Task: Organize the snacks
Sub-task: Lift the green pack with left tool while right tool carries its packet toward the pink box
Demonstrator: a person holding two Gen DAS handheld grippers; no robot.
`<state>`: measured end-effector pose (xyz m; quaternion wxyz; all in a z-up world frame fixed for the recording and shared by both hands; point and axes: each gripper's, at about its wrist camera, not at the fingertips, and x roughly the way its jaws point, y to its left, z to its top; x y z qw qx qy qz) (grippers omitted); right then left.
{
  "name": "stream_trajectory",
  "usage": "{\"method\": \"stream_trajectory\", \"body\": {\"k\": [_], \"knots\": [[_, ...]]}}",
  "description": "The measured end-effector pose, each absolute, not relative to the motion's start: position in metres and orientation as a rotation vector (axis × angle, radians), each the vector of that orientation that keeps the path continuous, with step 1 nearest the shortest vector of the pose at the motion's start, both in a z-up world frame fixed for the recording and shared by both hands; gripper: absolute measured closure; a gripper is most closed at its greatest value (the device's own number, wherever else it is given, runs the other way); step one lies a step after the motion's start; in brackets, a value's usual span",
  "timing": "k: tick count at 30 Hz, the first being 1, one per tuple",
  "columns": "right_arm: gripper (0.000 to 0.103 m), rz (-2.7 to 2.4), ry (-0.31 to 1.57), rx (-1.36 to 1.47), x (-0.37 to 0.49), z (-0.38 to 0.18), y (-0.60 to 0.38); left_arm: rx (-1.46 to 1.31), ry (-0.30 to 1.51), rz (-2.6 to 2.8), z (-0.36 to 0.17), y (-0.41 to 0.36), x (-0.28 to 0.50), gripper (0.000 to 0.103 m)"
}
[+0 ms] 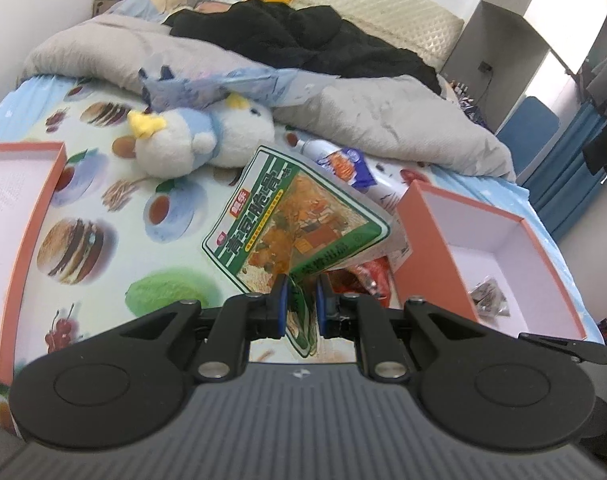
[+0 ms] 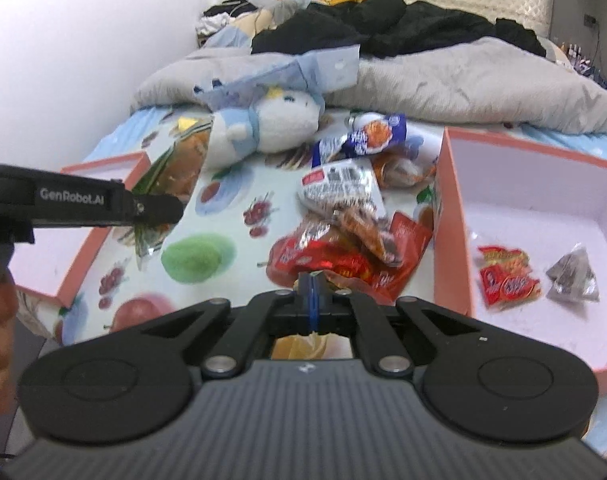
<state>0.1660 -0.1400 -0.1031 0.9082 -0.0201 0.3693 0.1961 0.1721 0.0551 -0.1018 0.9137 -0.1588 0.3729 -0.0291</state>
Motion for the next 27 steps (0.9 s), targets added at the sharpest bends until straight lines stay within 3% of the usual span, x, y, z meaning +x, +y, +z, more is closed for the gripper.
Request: {"method": "stream_trajectory", "body": {"k": [27], "knots": [[0.100,0.268,0.534,0.025,0.200,-0.005,-0.208,-0.215,0.654,-0.247,0.002,-0.034,0.225,0.087]]}}
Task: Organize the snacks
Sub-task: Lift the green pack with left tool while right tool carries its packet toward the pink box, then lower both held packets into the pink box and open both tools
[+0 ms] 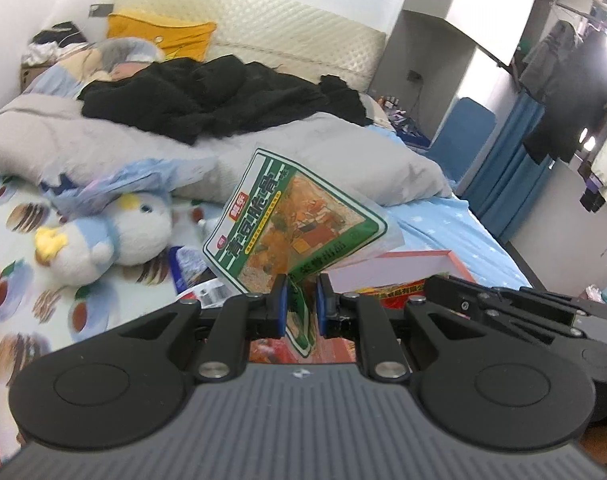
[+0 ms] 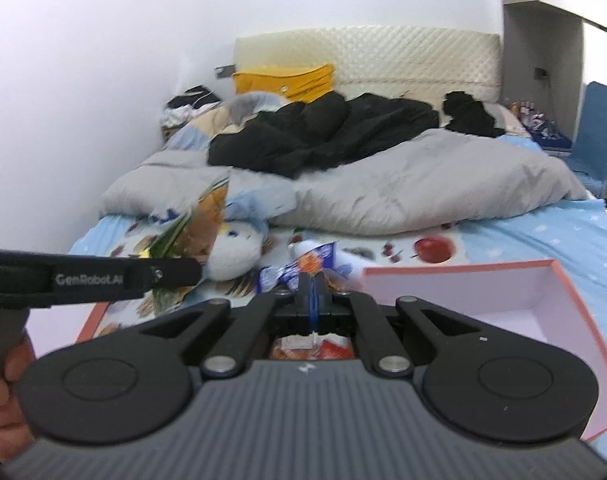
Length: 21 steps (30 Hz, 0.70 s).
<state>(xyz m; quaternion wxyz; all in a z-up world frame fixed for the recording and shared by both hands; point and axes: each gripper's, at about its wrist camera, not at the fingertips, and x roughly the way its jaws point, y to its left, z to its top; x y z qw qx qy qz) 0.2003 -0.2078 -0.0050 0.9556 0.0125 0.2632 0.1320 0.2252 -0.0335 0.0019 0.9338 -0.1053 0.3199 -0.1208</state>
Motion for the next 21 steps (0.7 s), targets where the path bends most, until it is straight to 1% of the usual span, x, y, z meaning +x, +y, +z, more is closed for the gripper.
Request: {"method": "stream_trajectory", "body": {"k": [4,9,21], "knots": [[0.100,0.221,0.530,0.036,0.212,-0.005,-0.228,-0.198,0.672,-0.297,0.003,-0.059,0.242,0.087],[0.100,0.143,0.569,0.044,0.229,-0.017,-0.259,-0.173,0.715,-0.367,-0.005,-0.097,0.264,0.087],[0.100,-0.002,0.728,0.124,0.256,-0.078,-0.327,-0.071,0.923,-0.477,-0.067,-0.194,0.326,0.086]]}}
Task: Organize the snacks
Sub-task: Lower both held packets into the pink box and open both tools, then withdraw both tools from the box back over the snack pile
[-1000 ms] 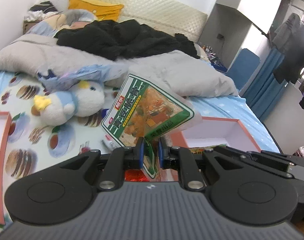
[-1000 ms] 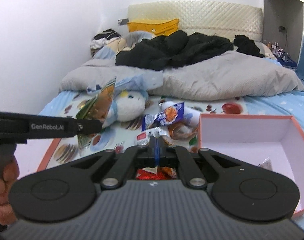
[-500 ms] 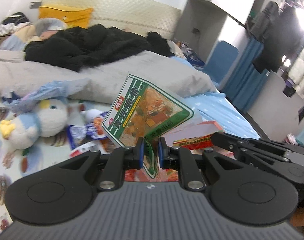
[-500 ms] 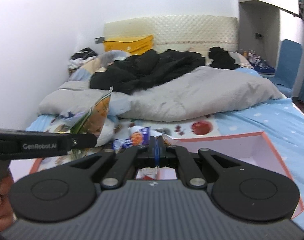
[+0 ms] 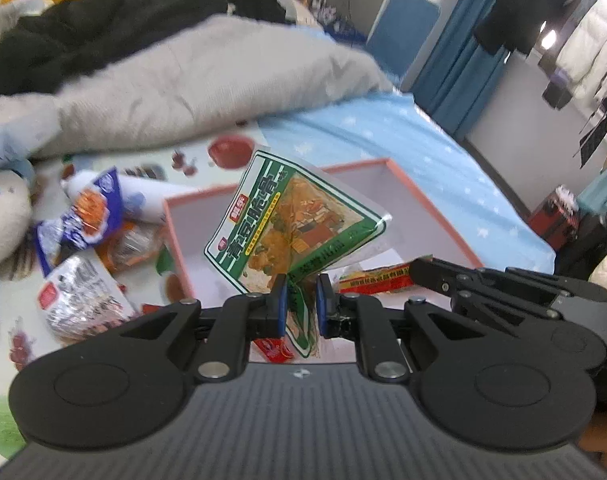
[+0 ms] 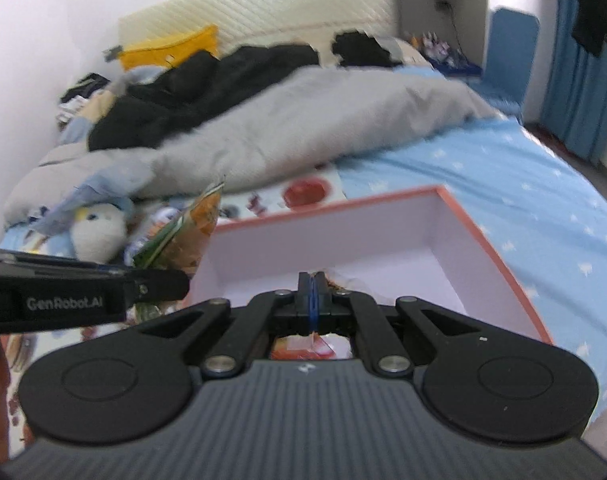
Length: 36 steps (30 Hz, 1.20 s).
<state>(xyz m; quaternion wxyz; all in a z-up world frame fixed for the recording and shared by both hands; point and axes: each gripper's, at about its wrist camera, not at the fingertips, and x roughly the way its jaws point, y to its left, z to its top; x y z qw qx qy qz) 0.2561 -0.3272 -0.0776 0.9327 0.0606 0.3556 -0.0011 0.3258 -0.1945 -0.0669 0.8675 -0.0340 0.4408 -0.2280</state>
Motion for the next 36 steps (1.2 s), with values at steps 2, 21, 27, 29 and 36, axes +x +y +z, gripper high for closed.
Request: {"method": "stream_trajectory", "body": {"k": [2,21,27,29,36], "knots": [[0.100,-0.011,0.757,0.145,0.259,-0.089,-0.337,-0.051,0.950,-0.488,-0.080,-0.205,0.334,0.086],[0.085,-0.036,0.844,0.189,0.263,-0.124,-0.359,-0.024,1.059,-0.451,-0.112,-0.221,0.354,0.049],[0.065,0.003,0.775,0.227,0.246,-0.101,-0.358,-0.065,0.964,-0.447,-0.072,-0.201,0.338,0.045],[0.065,0.010,0.751,0.230,0.239,-0.092,-0.356,-0.068,0.931,-0.438,-0.058,-0.195,0.330,0.045],[0.065,0.039,0.657,0.214,0.212,-0.056,-0.340,-0.085,0.850,-0.414,-0.023,-0.166,0.294,0.045]]}}
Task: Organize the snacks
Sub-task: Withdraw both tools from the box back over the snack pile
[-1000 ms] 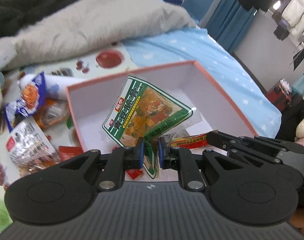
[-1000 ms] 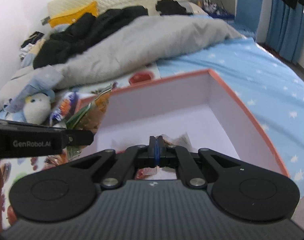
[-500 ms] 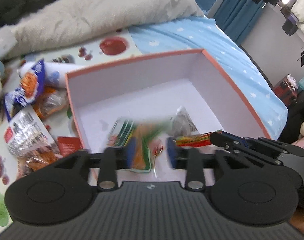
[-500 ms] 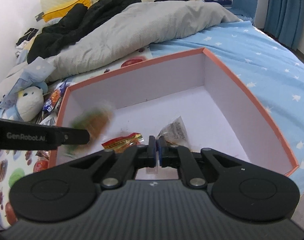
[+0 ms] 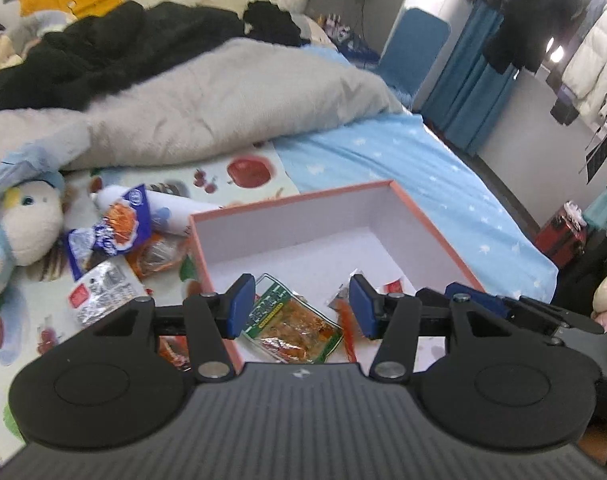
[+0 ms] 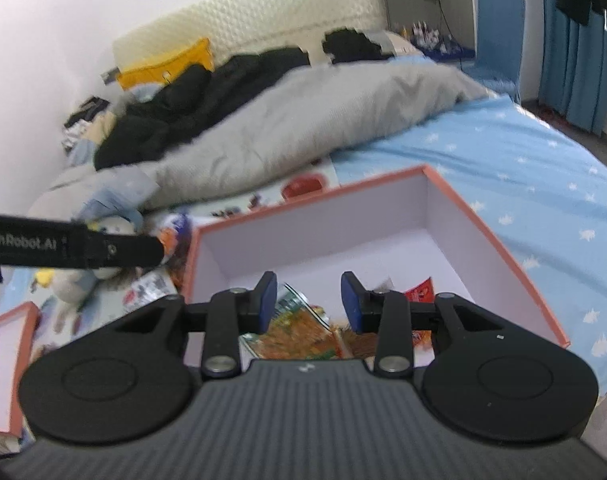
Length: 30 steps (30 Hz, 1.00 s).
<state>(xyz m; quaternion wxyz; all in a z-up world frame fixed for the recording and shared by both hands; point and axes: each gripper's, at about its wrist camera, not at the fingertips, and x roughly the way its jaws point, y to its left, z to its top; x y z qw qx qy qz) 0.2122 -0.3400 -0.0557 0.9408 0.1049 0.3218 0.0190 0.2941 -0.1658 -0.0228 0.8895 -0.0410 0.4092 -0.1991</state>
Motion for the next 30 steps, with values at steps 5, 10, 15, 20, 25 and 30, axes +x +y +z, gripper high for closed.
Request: {"method": "stream_trajectory", "body": {"k": [5,10,15,20,25,30], "knots": [[0.065,0.058,0.598,0.197,0.194,-0.032,-0.324,-0.092,0.798,-0.400,-0.003,-0.143,0.259,0.045],[0.065,0.095,0.554,0.191,0.176,-0.017,-0.306,-0.094,0.746,-0.369,0.013,-0.116,0.230,0.045],[0.065,0.140,0.521,0.192,0.159,-0.010,-0.285,-0.113,0.715,-0.336,0.021,-0.087,0.204,0.045],[0.065,0.182,0.520,0.178,0.149,-0.010,-0.264,-0.134,0.700,-0.302,0.020,-0.062,0.181,0.045],[0.065,0.230,0.525,0.171,0.134,-0.013,-0.244,-0.154,0.688,-0.258,0.014,-0.035,0.160,0.045],[0.065,0.269,0.543,0.157,0.123,-0.020,-0.226,-0.184,0.676,-0.223,0.007,-0.013,0.142,0.045]]}}
